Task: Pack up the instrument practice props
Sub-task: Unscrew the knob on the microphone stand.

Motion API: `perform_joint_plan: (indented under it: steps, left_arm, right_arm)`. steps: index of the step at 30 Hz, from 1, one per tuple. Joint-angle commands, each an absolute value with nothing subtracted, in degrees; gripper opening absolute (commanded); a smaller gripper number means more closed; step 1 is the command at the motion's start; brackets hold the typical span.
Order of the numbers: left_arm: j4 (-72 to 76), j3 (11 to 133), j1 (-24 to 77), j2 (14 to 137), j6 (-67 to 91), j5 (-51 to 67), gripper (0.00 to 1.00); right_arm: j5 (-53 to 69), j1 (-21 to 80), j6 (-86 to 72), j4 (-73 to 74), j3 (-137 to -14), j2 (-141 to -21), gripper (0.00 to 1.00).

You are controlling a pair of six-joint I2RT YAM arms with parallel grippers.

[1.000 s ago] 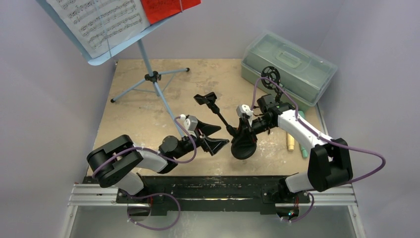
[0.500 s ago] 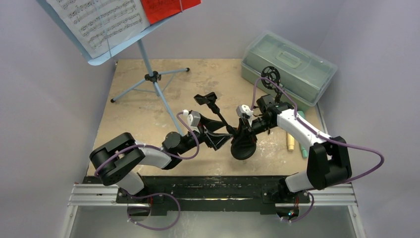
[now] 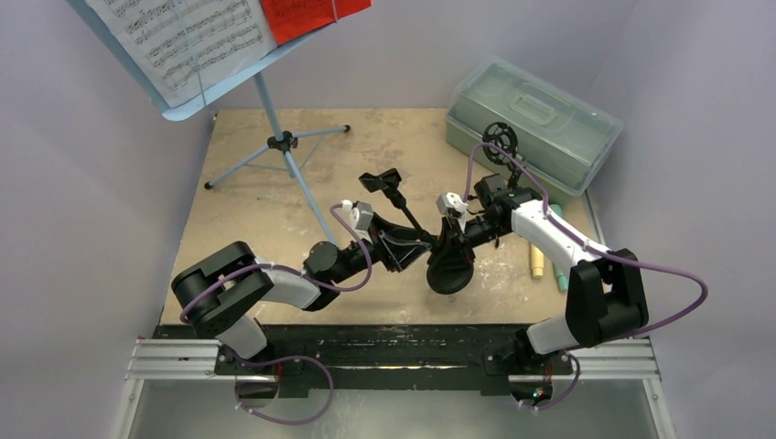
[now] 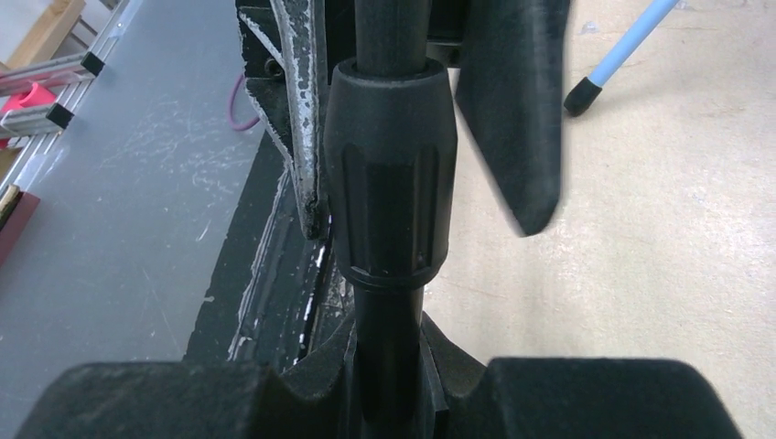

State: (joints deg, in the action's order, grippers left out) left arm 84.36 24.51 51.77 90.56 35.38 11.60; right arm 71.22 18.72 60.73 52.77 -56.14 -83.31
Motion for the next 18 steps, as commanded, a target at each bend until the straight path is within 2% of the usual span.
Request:
perform_joint_plan:
  steps: [1,5,6,18]
  left_arm:
    - [101.87,26.92,51.64,90.94,37.90,10.34,0.39]
    - [101.87,26.76,51.64,90.69,39.41,9.67,0.04]
    - [101.87,26.68,51.61,90.50,39.84,9.32,0.00]
    - [101.42,24.29,53.54,88.53,41.86,0.38,0.00]
  right_arm:
    - [74.29,18.79,62.27,53.26,-58.97,-82.53,0.00]
    - [74.10,18.79,62.29,53.17,-59.06,-82.54,0.00]
    - [74.03,18.77,62.28,53.10,-59.06,-82.53,0.00]
    - [72.75,18.78,57.91,49.94,-58.98,-81.64,0.00]
